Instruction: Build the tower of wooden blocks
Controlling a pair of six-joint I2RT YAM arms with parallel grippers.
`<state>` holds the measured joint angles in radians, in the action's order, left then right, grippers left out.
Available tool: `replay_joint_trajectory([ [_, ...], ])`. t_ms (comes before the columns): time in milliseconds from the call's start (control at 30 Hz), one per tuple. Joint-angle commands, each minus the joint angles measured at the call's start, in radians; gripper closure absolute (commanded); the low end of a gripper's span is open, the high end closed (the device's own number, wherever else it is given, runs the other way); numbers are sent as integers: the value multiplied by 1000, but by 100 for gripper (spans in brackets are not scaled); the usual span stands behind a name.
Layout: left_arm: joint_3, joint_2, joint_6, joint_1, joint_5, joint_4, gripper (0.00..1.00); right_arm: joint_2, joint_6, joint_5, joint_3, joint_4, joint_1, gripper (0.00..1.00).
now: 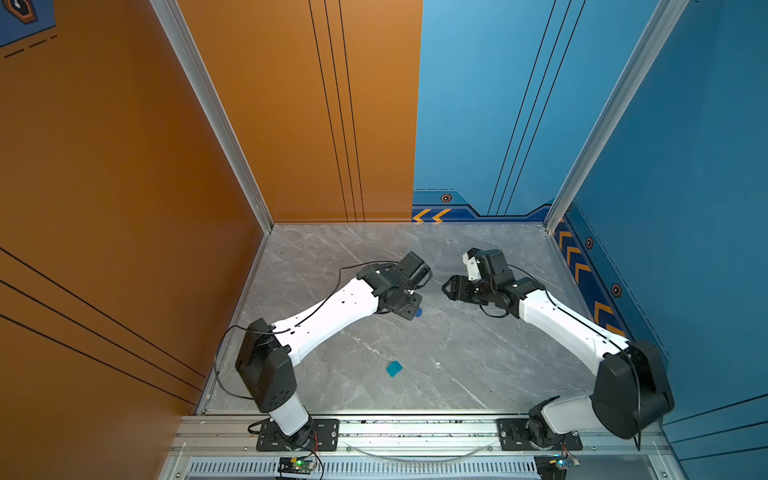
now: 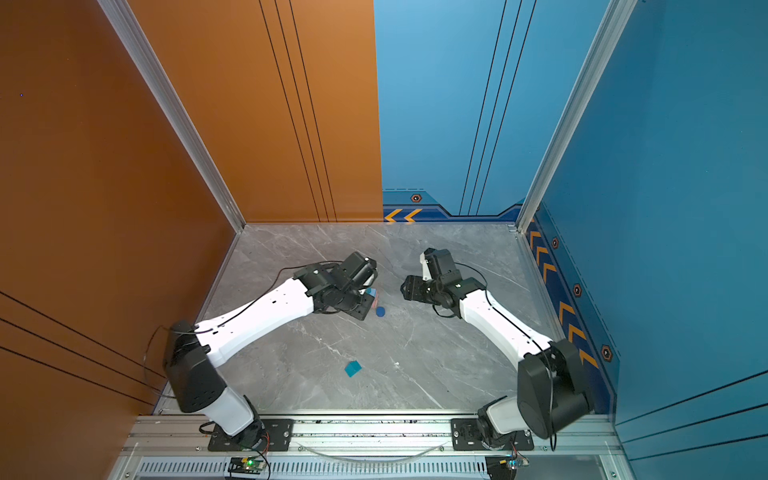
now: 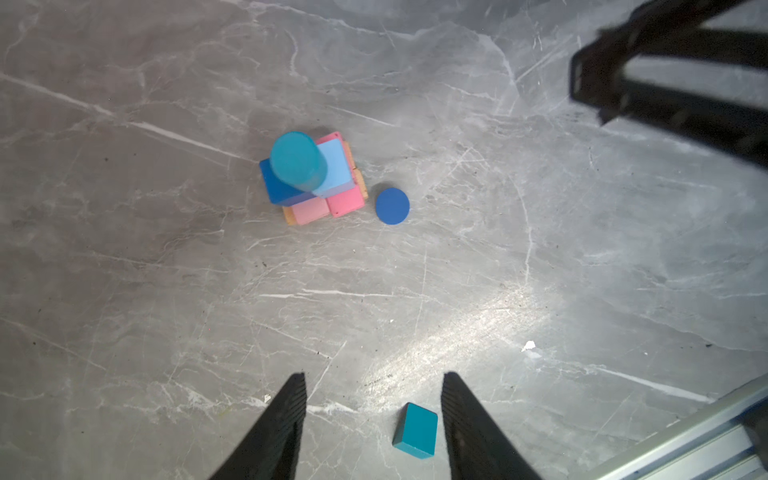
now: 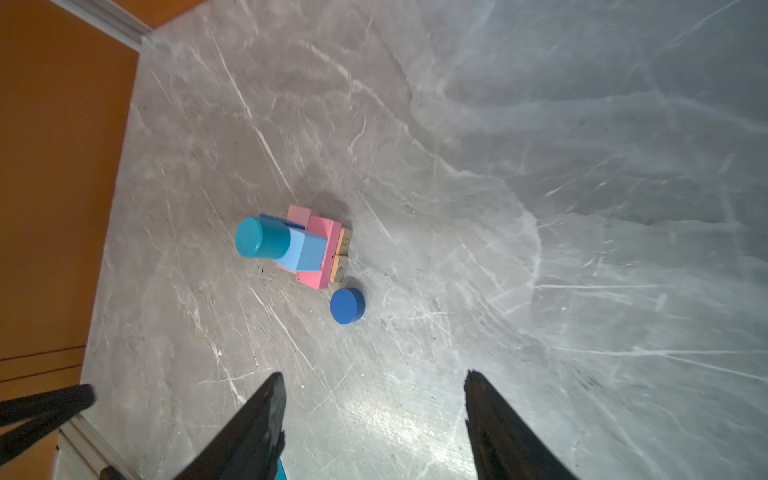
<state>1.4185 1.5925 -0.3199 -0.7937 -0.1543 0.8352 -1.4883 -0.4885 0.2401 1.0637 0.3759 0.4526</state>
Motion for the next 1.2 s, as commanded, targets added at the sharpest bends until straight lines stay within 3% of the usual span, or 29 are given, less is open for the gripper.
replay_joint_trajectory([
  [0,-126,-91,-59,47,35,-117,45,-82,73,-61,73,121,62,30],
  [300,-337,-302,-85,164,55,-208,45,-317,142,-169,240,229,212,24],
  [667,-428,-379,-84,236,79,-228,45,-447,154,-225,321,239,241,24],
  [1167,-436,-383,-79,263,93,-230,45,-551,181,-237,394,232,270,42],
])
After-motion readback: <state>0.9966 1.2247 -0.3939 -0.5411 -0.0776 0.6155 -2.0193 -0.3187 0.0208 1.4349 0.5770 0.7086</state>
